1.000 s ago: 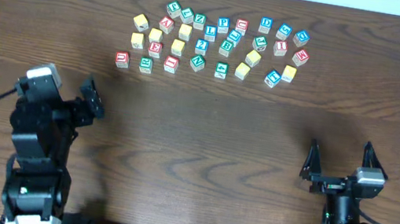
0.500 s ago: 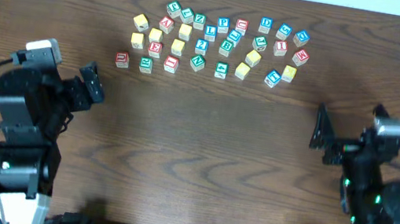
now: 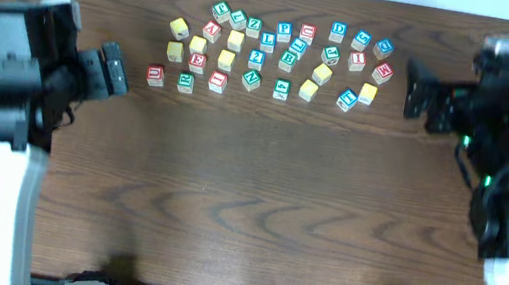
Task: Spell out NEURIPS
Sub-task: 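Raise both arms and move grippers over the block cluster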
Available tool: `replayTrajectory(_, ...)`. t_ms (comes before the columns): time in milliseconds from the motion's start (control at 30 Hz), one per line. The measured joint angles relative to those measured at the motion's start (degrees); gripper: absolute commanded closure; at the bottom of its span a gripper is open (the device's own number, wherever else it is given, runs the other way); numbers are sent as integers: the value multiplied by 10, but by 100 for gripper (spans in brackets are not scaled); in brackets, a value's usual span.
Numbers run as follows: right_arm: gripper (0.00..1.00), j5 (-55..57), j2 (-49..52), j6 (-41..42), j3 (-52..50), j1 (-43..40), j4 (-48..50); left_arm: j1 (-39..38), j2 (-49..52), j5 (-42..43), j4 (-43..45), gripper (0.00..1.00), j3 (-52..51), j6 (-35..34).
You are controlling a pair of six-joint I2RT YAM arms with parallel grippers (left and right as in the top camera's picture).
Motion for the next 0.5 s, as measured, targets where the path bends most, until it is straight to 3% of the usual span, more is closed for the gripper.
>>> replayTrajectory(300, 1, -48, 188, -9, 228, -3, -134, 0, 148, 30, -108, 2, 179, 13)
replayTrajectory(500, 1, -79, 290, -23, 333, -9, -206, 0, 198, 43, -114, 3, 239, 20)
